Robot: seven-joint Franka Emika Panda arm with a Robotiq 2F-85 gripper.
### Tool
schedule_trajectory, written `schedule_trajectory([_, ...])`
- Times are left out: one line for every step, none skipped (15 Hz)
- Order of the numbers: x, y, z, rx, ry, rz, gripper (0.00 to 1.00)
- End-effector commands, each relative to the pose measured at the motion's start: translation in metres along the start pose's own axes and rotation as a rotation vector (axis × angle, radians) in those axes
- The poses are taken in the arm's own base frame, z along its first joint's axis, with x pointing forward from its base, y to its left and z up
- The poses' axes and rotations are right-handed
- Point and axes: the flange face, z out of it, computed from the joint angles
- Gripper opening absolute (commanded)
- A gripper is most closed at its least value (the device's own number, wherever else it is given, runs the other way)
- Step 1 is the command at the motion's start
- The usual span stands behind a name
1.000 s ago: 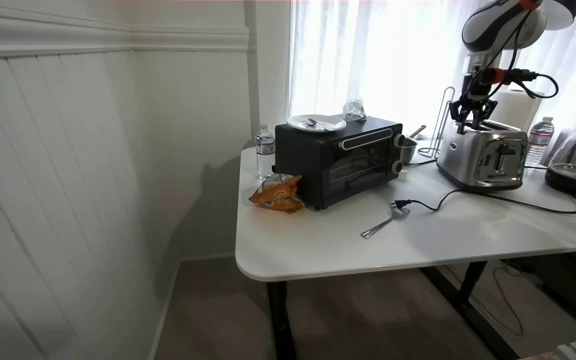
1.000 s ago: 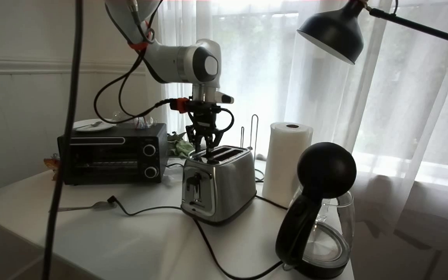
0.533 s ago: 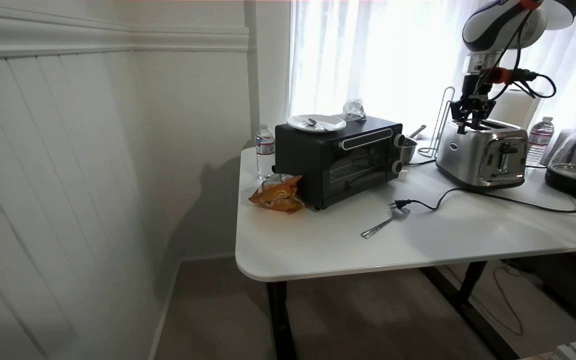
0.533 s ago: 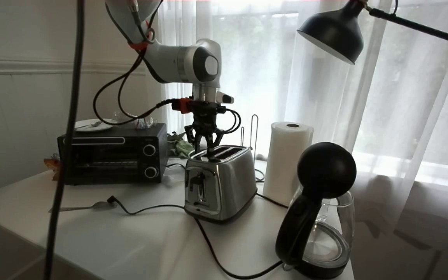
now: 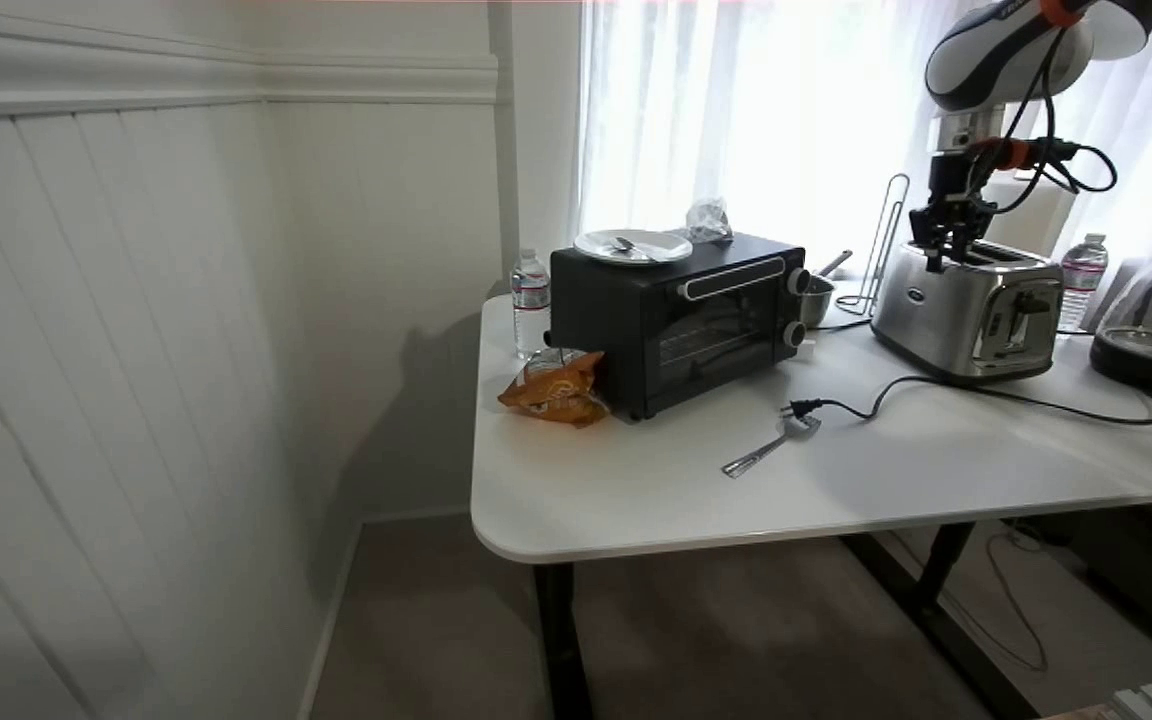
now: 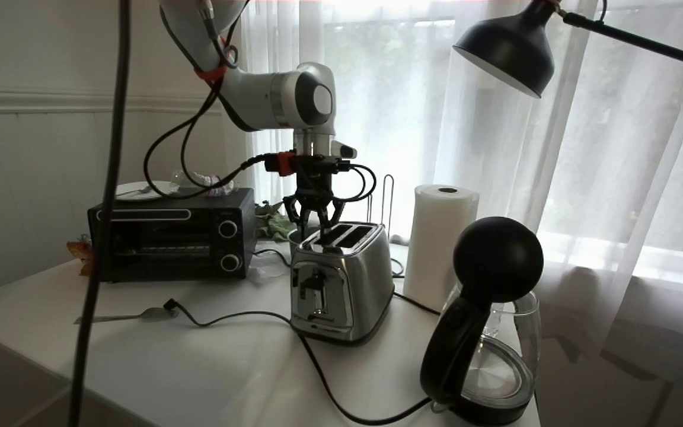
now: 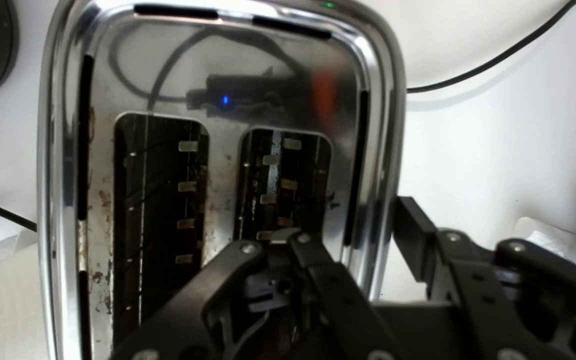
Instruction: Turn the toaster to have its cord facing the paper towel holder
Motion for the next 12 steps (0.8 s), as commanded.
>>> schedule_trajectory([0.006,0.001,0.000,-0.071,0.023,-0.067,0.17])
schedule_trajectory([0.006,0.002,0.000,-0.078,0.023,-0.073,0.17])
schedule_trajectory([0.006,0.002,0.000,-0.083,0.021,-0.080,0.17])
schedule_trajectory([0.006,0.002,0.001,-0.084,0.019,-0.082,0.17])
schedule_trajectory([0.005,0.002,0.002,-0.075,0.014,-0.080,0.17])
schedule_trajectory([0.004,0.002,0.004,-0.056,0.010,-0.074,0.17])
schedule_trajectory([0.003,0.003,0.006,-0.027,-0.009,-0.058,0.17])
schedule_trajectory([0.002,0.004,0.008,-0.010,-0.019,-0.040,0.17])
schedule_trajectory([0.000,0.005,0.010,0.015,-0.037,-0.023,0.17])
schedule_trajectory([-0.001,0.006,0.010,0.029,-0.043,-0.014,0.17])
schedule_trajectory([-0.003,0.006,0.010,0.050,-0.051,-0.011,0.17])
schedule_trajectory([-0.004,0.006,0.009,0.072,-0.053,-0.016,0.17])
